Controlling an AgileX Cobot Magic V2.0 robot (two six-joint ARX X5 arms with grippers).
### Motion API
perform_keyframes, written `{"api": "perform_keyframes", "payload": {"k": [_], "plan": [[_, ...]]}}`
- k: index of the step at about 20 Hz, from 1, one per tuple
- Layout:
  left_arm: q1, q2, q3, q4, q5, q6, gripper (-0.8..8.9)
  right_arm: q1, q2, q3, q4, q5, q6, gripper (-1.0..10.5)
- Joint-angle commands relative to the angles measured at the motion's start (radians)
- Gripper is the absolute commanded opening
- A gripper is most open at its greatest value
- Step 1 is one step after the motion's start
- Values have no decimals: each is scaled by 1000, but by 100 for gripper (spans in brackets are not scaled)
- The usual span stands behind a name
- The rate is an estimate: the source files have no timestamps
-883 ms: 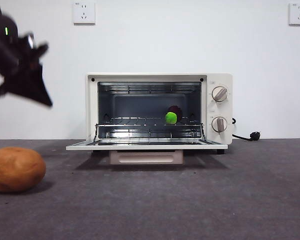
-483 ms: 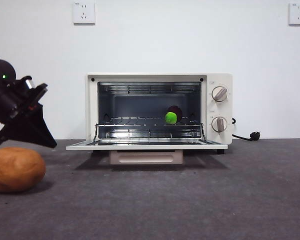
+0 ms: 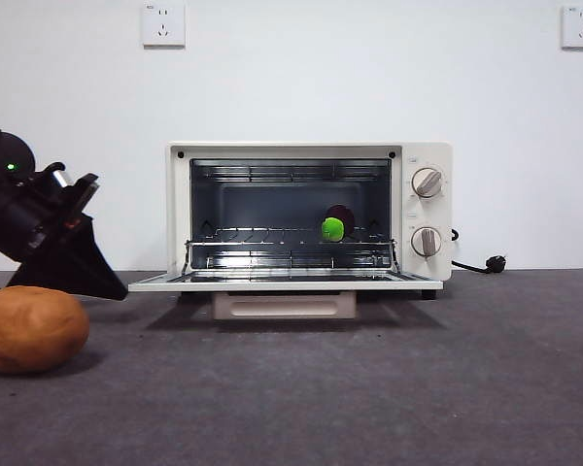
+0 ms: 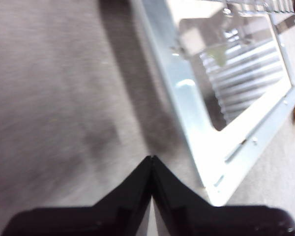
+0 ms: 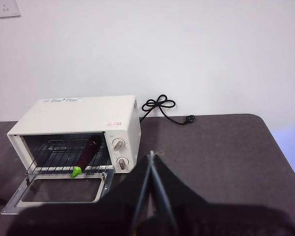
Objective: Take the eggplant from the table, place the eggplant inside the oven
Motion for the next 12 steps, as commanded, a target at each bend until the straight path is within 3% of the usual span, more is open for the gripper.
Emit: {"api": "perform_keyframes", "payload": {"k": [1,12], "plan": [[-22,16,-8,15,11,-8,-7,0,-4,-6,-25,1,12,-12],[-72,116,-8,18,48,-7,-7,0,-4,-6,-26,-14,35,-12]]}}
